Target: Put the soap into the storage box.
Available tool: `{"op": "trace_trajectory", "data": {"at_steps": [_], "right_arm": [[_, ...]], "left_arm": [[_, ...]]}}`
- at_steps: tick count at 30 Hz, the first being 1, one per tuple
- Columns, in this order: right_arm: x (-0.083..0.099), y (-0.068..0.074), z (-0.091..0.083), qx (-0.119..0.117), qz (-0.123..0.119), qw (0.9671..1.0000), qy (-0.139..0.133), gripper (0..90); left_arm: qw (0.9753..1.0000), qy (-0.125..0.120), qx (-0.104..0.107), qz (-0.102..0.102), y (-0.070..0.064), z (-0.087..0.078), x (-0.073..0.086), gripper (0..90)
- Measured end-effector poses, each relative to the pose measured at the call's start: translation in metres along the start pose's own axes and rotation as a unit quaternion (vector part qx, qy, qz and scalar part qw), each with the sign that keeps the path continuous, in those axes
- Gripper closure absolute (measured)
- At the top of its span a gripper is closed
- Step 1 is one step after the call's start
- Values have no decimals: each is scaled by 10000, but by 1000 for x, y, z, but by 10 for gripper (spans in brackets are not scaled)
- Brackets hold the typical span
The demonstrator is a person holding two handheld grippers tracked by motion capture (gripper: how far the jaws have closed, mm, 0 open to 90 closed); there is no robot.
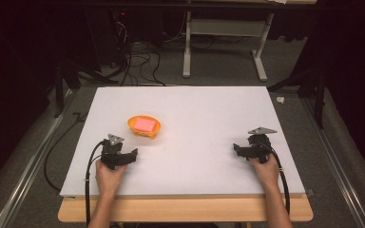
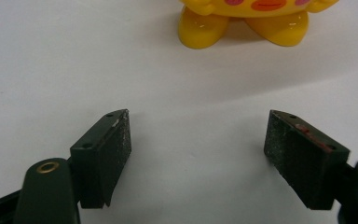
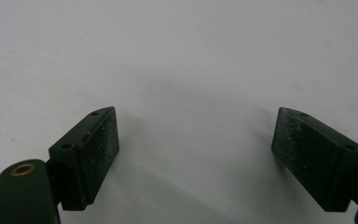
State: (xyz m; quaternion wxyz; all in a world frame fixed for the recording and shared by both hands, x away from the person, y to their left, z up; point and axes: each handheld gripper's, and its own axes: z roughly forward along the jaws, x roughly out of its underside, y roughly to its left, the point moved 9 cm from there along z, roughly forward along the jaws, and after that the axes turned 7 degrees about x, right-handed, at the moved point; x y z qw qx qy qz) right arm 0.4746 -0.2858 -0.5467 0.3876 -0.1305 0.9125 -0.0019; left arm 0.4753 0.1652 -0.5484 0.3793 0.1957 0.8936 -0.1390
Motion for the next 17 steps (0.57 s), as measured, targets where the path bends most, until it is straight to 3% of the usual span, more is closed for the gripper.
{"op": "trace_trajectory", "data": {"at_steps": [17], "right_arm": [[0,0,0,3,5,10000,4,152]], "left_arm": [[10000,-18,-18,6,0,0,0,232]]}}
